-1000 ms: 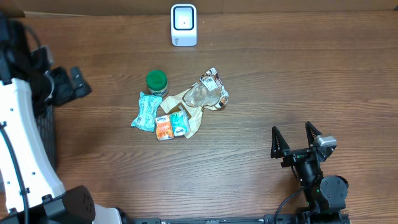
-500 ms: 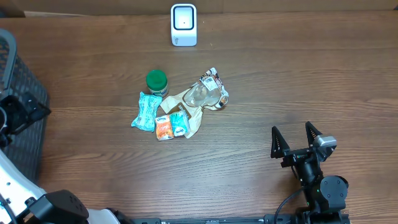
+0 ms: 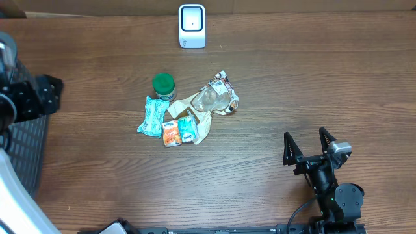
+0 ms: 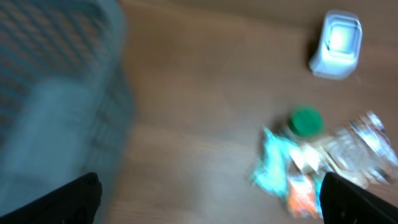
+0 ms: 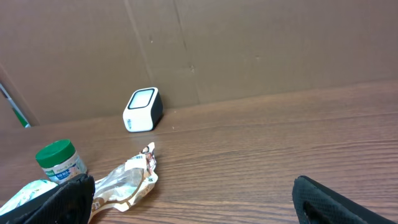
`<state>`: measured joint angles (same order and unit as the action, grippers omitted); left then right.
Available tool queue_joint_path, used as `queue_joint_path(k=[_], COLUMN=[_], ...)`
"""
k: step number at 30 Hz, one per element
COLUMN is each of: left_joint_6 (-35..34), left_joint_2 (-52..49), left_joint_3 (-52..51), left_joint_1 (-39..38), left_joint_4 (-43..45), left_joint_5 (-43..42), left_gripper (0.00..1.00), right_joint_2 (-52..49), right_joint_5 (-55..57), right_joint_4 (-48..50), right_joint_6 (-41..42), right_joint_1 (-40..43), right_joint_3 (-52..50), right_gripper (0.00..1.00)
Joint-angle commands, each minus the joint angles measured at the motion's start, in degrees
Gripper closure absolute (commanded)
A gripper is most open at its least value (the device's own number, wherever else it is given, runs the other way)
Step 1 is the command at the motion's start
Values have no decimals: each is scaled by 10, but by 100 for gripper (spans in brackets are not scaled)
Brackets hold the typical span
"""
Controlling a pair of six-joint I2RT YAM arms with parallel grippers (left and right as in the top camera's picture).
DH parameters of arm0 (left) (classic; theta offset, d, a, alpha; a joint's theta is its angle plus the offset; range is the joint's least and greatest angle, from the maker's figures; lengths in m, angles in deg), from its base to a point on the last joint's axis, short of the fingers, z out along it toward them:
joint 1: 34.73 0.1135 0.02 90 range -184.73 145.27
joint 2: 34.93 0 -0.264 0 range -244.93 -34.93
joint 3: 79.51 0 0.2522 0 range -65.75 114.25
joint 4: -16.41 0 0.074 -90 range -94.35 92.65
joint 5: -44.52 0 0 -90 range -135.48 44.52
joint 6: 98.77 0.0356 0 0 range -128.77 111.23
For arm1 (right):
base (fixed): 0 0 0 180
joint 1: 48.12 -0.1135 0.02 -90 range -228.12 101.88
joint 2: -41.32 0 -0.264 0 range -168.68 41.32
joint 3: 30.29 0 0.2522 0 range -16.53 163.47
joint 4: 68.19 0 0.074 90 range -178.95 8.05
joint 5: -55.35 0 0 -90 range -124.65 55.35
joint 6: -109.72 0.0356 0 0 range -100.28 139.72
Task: Scan the item barcode
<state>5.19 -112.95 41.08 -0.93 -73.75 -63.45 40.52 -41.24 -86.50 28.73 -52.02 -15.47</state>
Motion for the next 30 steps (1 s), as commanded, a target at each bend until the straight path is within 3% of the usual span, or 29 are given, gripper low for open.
queue_joint_path(k=[1,7,30], left_joint_6=[19,-8,-9], left_joint_2=[24,5,-107], left_joint_3=[4,3,3], left_joint_1=[9,11,10], left_joint_4=[37,31,15], left_joint_5=[98,230,225], left_gripper=[0,0,0], right_joint_2=[4,4,4], right_joint_5=[5,5,5], right_joint_4=[3,3,3], right_joint_6=[-1,-1,-1], right_joint_1=[-3,-3,-3], right_joint_3=[-6,-6,-6], right_gripper=[0,0,0])
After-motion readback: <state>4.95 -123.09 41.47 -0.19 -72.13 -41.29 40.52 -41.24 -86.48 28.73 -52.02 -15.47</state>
